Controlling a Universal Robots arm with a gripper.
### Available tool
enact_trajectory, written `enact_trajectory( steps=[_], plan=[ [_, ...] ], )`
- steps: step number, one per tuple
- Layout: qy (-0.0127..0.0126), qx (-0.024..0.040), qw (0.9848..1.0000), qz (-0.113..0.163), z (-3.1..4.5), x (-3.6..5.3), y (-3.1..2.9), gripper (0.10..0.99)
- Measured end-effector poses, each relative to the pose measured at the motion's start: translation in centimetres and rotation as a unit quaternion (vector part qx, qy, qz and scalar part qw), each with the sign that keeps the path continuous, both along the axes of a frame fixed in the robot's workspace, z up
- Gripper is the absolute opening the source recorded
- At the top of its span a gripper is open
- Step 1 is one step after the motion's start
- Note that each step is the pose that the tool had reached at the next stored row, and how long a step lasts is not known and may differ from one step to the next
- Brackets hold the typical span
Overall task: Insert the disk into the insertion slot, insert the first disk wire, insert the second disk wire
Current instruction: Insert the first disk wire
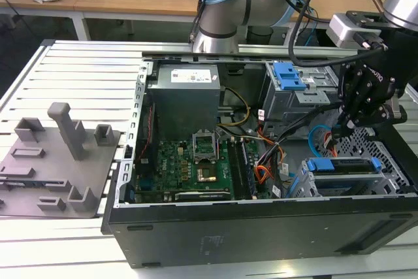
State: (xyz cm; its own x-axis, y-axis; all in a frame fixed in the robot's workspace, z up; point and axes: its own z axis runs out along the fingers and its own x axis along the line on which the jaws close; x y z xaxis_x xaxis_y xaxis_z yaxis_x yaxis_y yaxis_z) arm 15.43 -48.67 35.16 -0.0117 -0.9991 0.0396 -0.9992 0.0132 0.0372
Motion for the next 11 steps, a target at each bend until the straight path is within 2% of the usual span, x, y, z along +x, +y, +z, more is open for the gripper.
enact_trajectory(
  steps=[4, 11],
  plan=[
    [0.0006, -0.0001, 1.0, 0.0, 0.01, 1.02, 0.01, 0.169],
    [0.0006, -0.0002, 1.0, 0.0, 0.02, 1.04, -0.03, 0.169]
  ],
)
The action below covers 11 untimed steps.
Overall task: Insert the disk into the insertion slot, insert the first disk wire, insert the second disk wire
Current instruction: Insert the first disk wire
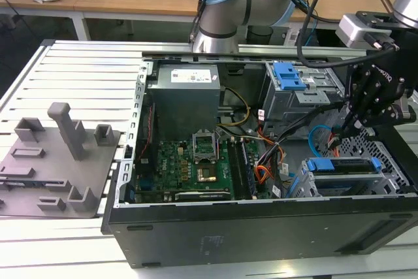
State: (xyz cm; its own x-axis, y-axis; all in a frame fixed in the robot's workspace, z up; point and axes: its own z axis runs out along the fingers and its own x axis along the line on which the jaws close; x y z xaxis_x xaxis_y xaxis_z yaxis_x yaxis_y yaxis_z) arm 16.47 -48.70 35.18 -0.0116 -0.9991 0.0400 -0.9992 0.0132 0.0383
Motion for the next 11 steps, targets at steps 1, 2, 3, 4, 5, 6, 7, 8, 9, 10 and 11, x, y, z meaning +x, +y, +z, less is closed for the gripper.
enact_trajectory(
  steps=[1, 2, 3, 4, 5, 6, 7, 8, 9, 10, 11],
  plan=[
    [0.0, 0.0001, 1.0, 0.0, -0.01, 0.0, -0.04, 0.169],
    [0.0, 0.0001, 1.0, 0.0, -0.01, 0.01, -0.11, 0.169],
    [0.0, 0.0, 1.0, 0.0, 0.0, 0.0, -0.26, 0.169],
    [0.0, 0.0001, 1.0, 0.0, -0.01, 0.0, -0.37, 0.169],
    [0.0, 0.0001, 1.0, 0.0, -0.01, 0.0, -0.48, 0.169],
    [0.0, 0.0, 1.0, 0.0, 0.0, 0.0, -0.74, 0.169],
    [0.0, 0.0001, 1.0, 0.0, -0.01, 0.0, -0.93, 0.169],
    [0.0, 0.0001, 1.0, 0.0, -0.01, 0.0, -1.12, 0.169],
    [0.0, 0.0001, 1.0, 0.0, -0.01, 0.0, -1.4, 0.169],
    [0.0, 0.0001, 1.0, 0.0, -0.01, 0.0, -1.62, 0.169],
    [0.0, 0.0001, 1.0, 0.0, -0.01, 0.0, -1.73, 0.169]
  ],
)
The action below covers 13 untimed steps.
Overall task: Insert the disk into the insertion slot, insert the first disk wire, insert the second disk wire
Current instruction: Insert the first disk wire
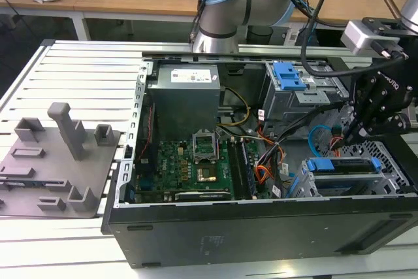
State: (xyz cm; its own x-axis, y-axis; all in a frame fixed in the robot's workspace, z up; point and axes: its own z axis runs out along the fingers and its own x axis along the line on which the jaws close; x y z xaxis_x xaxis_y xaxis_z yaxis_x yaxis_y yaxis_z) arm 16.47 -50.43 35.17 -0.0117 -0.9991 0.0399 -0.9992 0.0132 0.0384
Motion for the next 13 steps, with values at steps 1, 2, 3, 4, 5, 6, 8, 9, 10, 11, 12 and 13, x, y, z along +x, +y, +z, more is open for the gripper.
enact_trajectory(
  steps=[1, 2, 3, 4, 5, 6, 8, 9, 10, 11, 12, 13],
  plan=[
    [0.0, 0.0, 1.0, 0.0, 0.0, 0.0, -0.12, 0.169],
    [0.0, 0.0, 1.0, 0.0, 0.0, 0.0, -0.26, 0.169],
    [0.0, 0.0, 1.0, 0.0, 0.0, 0.0, -0.36, 0.169],
    [0.0, 0.0, 1.0, 0.0, 0.0, 0.0, -0.55, 0.169],
    [0.0, 0.0, 1.0, 0.0, -0.01, 0.0, -0.72, 0.169],
    [0.0, 0.0, 1.0, 0.0, 0.0, 0.0, -0.91, 0.169],
    [0.0, 0.0, 1.0, 0.0, -0.01, 0.0, -1.11, 0.169],
    [0.0, 0.0, 1.0, 0.0, -0.01, 0.0, -1.18, 0.169],
    [0.0, 0.0, 1.0, 0.0, -0.01, 0.0, -1.22, 0.169],
    [0.0, 0.0, 1.0, 0.0, -0.02, 0.0, -1.36, 0.169],
    [0.0, 0.0, 1.0, 0.0, -0.02, 0.0, -1.43, 0.169],
    [0.0, 0.0, 1.0, 0.0, -0.03, 0.0, -1.55, 0.169]
  ],
)
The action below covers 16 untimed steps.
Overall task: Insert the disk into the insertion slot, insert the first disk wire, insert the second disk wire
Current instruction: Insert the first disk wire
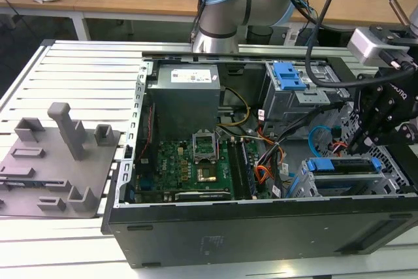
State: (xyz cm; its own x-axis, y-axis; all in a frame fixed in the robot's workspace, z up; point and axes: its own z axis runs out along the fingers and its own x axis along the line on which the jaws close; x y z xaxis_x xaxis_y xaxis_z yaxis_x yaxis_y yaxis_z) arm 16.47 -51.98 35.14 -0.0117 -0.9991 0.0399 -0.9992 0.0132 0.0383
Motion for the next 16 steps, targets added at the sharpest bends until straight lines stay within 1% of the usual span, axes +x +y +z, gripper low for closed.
enact_trajectory(
  steps=[4, 12, 16],
  plan=[
    [0.0, 0.0, 1.0, 0.0, -0.05, 0.0, -0.24, 0.169],
    [0.0, 0.0, 1.0, 0.0, -0.46, 0.04, -0.29, 0.169],
    [0.0, 0.0, 1.0, 0.0, -0.5, 0.19, -0.59, 0.169]
  ],
)
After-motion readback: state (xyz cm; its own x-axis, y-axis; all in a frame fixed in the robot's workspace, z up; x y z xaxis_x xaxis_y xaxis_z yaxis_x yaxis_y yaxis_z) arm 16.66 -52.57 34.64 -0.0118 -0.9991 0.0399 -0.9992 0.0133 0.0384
